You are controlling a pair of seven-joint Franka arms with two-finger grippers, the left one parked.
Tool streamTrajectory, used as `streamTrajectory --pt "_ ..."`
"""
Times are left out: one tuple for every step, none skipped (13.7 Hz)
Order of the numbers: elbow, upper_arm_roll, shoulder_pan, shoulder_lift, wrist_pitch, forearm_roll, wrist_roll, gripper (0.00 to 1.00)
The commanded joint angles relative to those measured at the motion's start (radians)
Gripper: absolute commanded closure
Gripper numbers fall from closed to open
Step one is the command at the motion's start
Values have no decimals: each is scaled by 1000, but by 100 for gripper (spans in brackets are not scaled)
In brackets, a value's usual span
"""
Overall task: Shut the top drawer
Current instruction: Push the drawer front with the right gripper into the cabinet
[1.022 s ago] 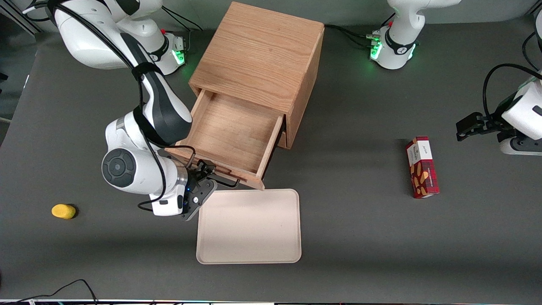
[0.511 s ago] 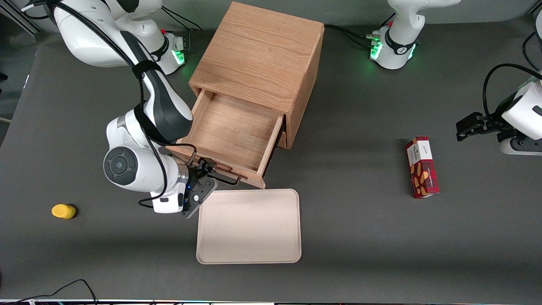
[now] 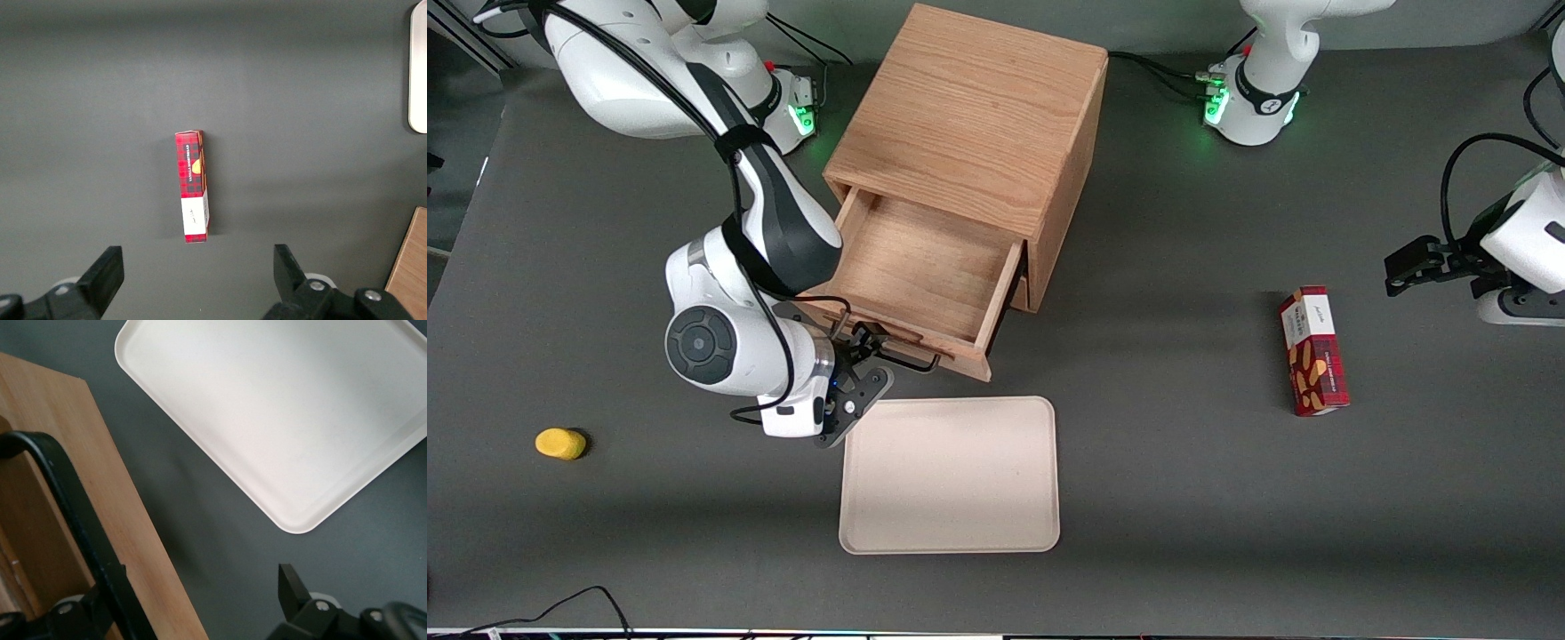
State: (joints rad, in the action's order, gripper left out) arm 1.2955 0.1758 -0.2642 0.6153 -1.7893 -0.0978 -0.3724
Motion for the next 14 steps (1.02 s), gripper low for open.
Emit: streamTrajectory --pt "51 34 3 -37 -8 3 53 0" --pt "53 34 3 -40 -8 1 53 0" --pt "57 34 3 -43 -7 1 55 0" --pt "68 36 2 -51 -8 3 59 0" --pt "79 40 2 -57 -8 3 78 0" --pt "87 53 3 -63 -8 3 86 0" --pt "93 56 3 -69 -8 3 87 0" --pt "96 57 3 -71 -8 3 89 0" --pt "99 60 3 -75 -8 3 96 0" --pt "110 70 5 -78 -8 3 108 0" --pt "113 76 5 -81 -8 3 116 0" --pt "119 76 5 -89 -8 3 121 0" --pt "126 77 5 -92 -8 3 130 0" --pt "131 86 5 -95 -8 3 133 0"
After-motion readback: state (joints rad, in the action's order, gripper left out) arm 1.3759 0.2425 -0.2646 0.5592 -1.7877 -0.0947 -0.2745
